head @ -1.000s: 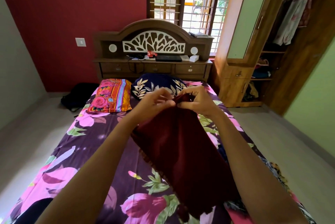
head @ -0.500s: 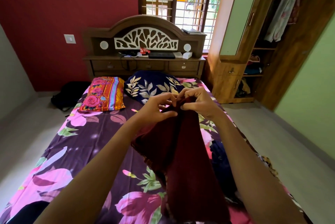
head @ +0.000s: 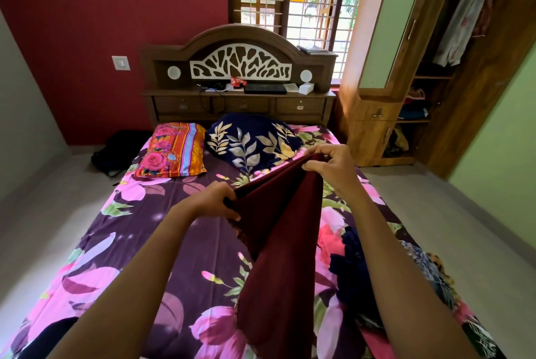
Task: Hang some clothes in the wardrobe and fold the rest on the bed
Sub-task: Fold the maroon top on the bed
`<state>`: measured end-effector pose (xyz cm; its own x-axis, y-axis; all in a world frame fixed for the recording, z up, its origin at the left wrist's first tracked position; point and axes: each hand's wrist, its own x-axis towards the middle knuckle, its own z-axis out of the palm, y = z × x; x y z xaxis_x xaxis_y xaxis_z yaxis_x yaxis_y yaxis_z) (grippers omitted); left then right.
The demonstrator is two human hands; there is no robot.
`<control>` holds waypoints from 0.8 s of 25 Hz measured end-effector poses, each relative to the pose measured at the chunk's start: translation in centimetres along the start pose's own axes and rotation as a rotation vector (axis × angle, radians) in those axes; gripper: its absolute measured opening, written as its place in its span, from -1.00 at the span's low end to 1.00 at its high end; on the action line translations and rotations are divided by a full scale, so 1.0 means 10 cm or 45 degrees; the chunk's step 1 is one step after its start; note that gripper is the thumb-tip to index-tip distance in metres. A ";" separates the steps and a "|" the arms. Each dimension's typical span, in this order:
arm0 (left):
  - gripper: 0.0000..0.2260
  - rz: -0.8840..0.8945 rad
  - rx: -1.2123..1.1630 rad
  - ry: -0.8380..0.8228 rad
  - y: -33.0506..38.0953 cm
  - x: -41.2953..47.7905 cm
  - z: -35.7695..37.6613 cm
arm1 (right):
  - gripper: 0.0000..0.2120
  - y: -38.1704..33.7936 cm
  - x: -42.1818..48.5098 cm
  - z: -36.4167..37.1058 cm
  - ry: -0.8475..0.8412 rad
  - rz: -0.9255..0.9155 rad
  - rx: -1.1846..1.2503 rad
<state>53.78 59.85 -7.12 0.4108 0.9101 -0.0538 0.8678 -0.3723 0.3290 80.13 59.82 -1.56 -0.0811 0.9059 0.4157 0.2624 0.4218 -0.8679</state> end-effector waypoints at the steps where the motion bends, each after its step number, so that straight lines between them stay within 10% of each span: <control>1: -0.65 0.029 -0.077 0.027 -0.05 0.00 -0.01 | -0.83 0.02 0.01 -0.04 -0.009 -0.018 -0.059; 9: -0.90 0.049 -1.378 0.571 0.12 -0.05 -0.08 | -0.76 0.22 -0.04 -0.39 0.046 -0.018 -0.256; 20: -0.70 -0.156 -1.618 0.888 0.24 -0.08 -0.11 | -0.82 0.22 -0.02 -0.24 0.338 -0.027 0.084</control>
<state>55.24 58.41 -5.21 -0.1842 0.9632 0.1956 -0.0932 -0.2152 0.9721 83.04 60.51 -2.89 0.1715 0.8586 0.4831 0.1993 0.4500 -0.8705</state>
